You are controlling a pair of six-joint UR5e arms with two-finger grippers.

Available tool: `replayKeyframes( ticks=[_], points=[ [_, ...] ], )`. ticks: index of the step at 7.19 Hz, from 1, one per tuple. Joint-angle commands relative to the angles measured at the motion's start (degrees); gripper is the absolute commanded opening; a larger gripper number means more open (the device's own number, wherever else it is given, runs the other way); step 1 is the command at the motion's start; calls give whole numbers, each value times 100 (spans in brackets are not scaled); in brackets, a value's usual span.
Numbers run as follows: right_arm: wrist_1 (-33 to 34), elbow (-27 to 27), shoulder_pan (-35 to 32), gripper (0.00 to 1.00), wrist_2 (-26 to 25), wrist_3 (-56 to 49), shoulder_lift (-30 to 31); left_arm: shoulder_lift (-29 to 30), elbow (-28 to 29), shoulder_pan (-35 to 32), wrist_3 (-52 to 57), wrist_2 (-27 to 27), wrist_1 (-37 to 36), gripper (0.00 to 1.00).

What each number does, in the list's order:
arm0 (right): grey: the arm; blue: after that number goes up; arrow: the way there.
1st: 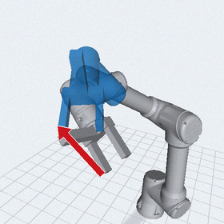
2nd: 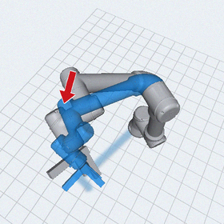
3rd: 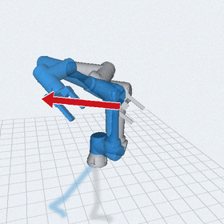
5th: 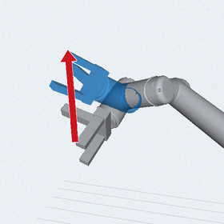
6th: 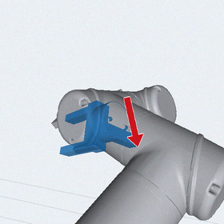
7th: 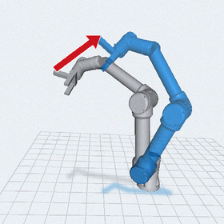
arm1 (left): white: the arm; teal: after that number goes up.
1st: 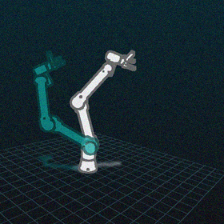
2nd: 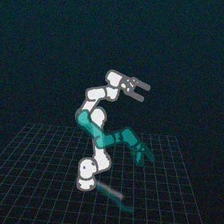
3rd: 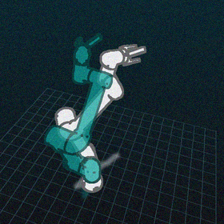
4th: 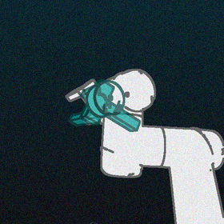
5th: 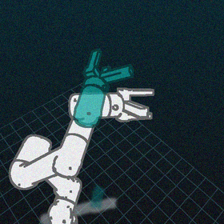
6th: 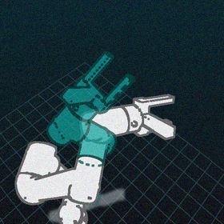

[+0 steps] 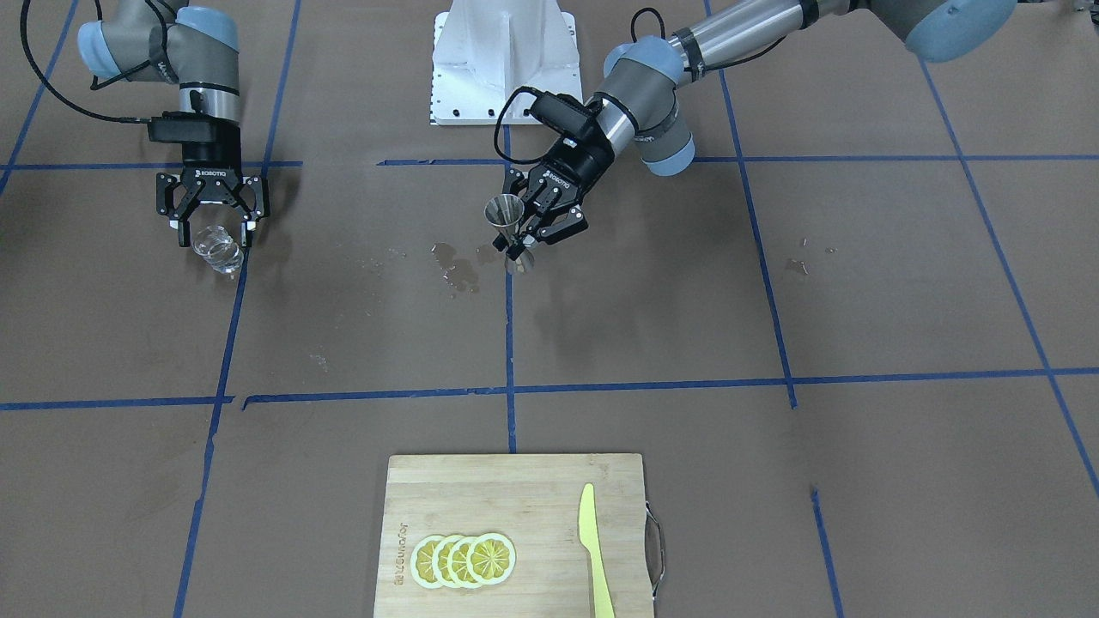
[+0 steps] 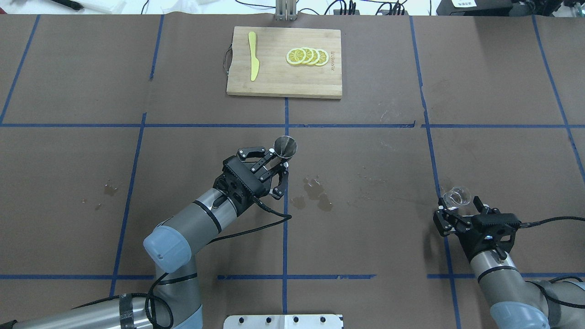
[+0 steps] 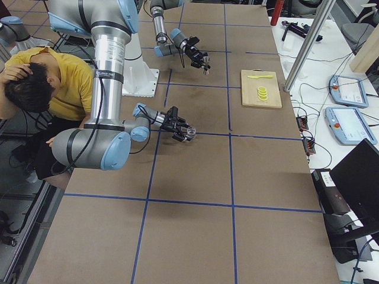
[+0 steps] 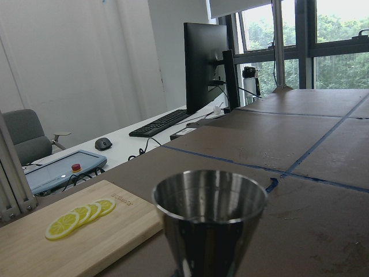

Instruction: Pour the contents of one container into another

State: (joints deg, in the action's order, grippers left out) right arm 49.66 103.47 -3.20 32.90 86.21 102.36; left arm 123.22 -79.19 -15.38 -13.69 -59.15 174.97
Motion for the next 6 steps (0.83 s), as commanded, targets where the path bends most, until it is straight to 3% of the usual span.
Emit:
replayKeyframes(
  ticks=[1,6],
  points=[
    [0,-29,-40,90,24,-8,-6,0,0,0,7,0,-7,0],
    [0,-29,-76,87,120,-17,-15,0,0,0,15,9,-7,0]
  ],
)
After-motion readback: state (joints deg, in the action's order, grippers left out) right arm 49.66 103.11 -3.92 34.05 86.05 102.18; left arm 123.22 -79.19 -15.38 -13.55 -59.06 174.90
